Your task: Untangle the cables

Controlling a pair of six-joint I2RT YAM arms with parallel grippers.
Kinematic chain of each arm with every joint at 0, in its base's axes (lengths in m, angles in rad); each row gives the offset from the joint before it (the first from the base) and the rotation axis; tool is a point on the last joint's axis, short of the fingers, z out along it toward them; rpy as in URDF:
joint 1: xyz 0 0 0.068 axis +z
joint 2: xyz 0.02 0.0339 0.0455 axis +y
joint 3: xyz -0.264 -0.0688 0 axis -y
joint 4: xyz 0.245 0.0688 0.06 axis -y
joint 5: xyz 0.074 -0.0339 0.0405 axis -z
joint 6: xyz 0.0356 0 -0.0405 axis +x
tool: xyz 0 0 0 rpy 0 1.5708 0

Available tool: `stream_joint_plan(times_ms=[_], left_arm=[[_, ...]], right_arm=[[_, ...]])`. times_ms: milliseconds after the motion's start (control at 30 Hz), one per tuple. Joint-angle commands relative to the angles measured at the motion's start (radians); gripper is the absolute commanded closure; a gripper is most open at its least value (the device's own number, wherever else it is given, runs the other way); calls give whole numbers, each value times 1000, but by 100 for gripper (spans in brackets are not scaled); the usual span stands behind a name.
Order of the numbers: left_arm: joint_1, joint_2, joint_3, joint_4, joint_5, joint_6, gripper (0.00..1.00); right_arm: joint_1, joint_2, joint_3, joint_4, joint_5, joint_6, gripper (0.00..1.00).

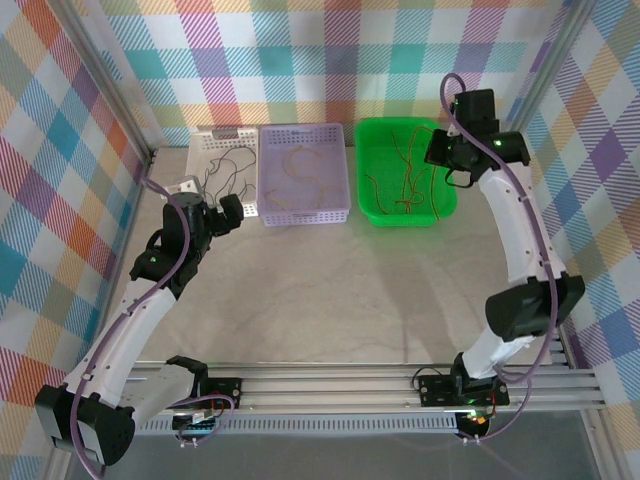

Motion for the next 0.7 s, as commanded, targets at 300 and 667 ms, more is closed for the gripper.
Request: stream_joint_plan(times_ms=[300, 667], left_arm=[[-7, 4, -9, 36, 11, 3, 0], [-10, 8, -9, 36, 16, 3, 0]], right_arm=[[0, 285, 144, -36, 89, -49, 100], [8, 502, 246, -55, 92, -67, 100]])
